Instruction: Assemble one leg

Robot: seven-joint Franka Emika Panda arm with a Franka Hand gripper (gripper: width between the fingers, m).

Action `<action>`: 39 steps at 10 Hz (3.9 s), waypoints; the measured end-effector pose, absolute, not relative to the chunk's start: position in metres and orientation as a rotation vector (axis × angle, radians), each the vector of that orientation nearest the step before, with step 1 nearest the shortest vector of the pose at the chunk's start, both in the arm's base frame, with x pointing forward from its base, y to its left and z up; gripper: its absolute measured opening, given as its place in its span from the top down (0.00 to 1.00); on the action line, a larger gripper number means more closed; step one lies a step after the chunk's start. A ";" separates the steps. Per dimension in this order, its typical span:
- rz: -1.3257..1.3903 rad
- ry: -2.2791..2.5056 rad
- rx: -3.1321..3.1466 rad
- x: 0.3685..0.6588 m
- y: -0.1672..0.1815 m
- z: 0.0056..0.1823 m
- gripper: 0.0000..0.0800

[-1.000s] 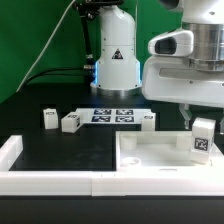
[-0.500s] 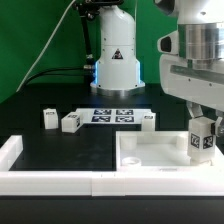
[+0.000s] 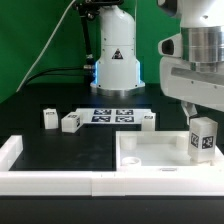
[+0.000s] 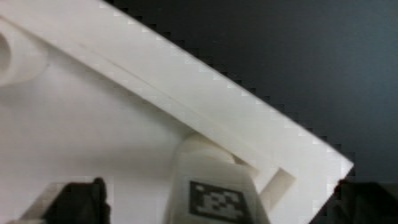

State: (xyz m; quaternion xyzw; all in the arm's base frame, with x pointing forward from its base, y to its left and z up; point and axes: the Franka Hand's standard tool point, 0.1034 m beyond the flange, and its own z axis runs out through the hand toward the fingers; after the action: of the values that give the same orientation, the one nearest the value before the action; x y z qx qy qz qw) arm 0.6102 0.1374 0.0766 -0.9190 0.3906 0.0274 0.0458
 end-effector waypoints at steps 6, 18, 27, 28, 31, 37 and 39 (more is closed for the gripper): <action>0.016 0.052 -3.043 0.615 0.134 0.077 0.19; -0.011 -0.398 -3.023 0.618 0.123 0.077 0.62; -0.009 1.229 -2.723 0.614 0.118 0.070 0.63; 0.026 1.409 -2.627 0.613 0.121 0.071 0.63; 0.073 1.681 -2.454 0.612 0.126 0.071 0.63; 0.005 0.966 -2.829 0.616 0.128 0.075 0.19; -0.044 0.545 -2.973 0.617 0.128 0.076 0.19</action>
Offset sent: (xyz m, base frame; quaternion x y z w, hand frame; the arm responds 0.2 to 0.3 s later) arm 0.0110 -0.0056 0.0012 -0.0200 0.0244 -0.3444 0.9383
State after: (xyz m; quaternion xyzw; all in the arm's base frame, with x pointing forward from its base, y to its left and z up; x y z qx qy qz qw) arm 0.6170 0.1283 0.0760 -0.9818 0.1798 -0.0146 0.0593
